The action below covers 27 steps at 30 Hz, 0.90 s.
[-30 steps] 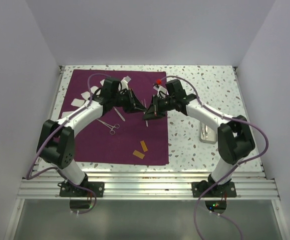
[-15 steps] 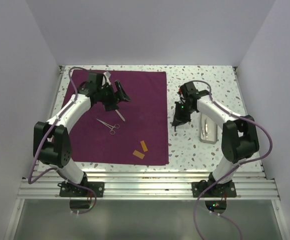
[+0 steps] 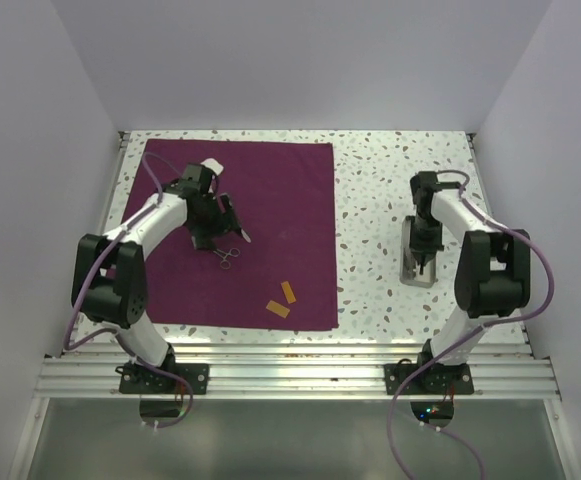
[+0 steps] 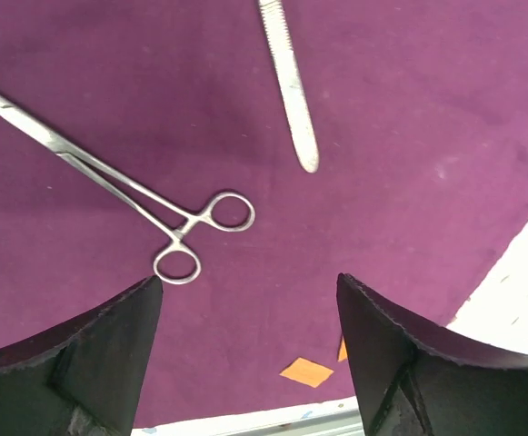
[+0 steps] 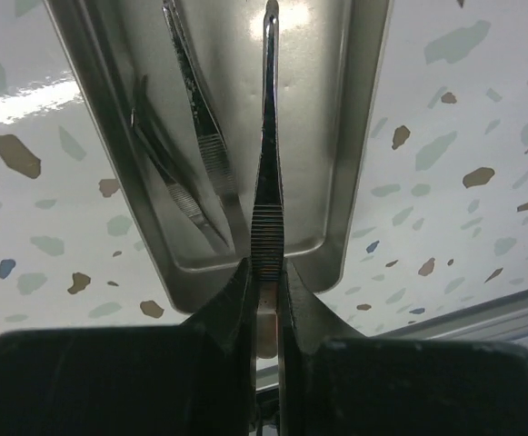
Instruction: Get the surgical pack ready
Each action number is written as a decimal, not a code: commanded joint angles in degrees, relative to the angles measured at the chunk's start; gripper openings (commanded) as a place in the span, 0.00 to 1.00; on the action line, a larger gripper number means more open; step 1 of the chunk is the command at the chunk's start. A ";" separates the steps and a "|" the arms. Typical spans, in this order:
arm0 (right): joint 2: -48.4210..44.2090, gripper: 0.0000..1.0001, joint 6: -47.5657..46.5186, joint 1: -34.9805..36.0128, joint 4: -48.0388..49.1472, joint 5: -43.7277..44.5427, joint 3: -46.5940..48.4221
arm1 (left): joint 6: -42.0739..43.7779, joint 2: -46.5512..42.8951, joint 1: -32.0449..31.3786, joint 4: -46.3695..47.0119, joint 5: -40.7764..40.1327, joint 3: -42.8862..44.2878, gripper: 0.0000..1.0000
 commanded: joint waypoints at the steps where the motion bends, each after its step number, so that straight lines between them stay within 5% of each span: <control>1: 3.62 0.08 -1.67 0.28 -0.32 1.89 0.93 | 0.94 1.00 0.82 -1.25 -2.21 0.68 0.80; 10: 5.48 0.42 -1.24 0.37 -1.73 2.51 4.53 | 0.24 3.73 3.02 -2.05 -3.79 0.33 0.75; 18: -1.55 0.47 -0.88 5.90 -5.50 0.22 10.42 | -5.90 6.45 3.99 -4.94 -8.45 1.99 0.60; 27: -2.08 0.48 -1.32 9.78 -4.28 -2.33 10.60 | -11.27 14.00 3.99 -9.61 -12.66 10.43 0.55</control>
